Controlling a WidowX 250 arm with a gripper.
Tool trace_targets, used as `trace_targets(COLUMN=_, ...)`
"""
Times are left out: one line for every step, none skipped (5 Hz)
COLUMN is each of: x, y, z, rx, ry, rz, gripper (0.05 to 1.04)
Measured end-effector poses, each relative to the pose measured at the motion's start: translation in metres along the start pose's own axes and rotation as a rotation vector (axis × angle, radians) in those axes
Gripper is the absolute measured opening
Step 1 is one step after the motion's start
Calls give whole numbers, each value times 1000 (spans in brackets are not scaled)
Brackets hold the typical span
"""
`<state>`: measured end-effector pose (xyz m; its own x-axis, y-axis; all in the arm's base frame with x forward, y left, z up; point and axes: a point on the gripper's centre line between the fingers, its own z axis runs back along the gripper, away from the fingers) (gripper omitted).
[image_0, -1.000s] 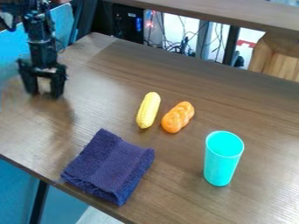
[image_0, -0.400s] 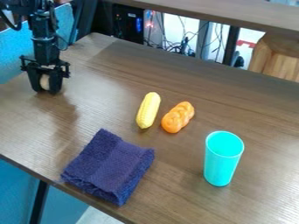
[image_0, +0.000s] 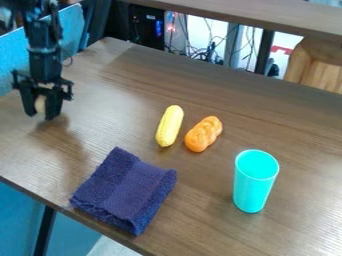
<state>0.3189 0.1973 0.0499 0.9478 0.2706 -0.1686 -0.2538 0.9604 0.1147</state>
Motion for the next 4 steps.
trace_targets(x=-44, y=-20, z=9, rx=48, ry=55, rz=-79, gripper=564)
trace_targets(x=-73, y=-32, z=-18, rx=87, ry=165, rz=-145, gripper=564)
trace_targets(x=-89, y=-34, z=-38, rx=129, ry=231, rz=-157, gripper=564)
trace_targets(x=-94, y=-32, z=-44, rx=154, ry=249, rz=-169, gripper=561)
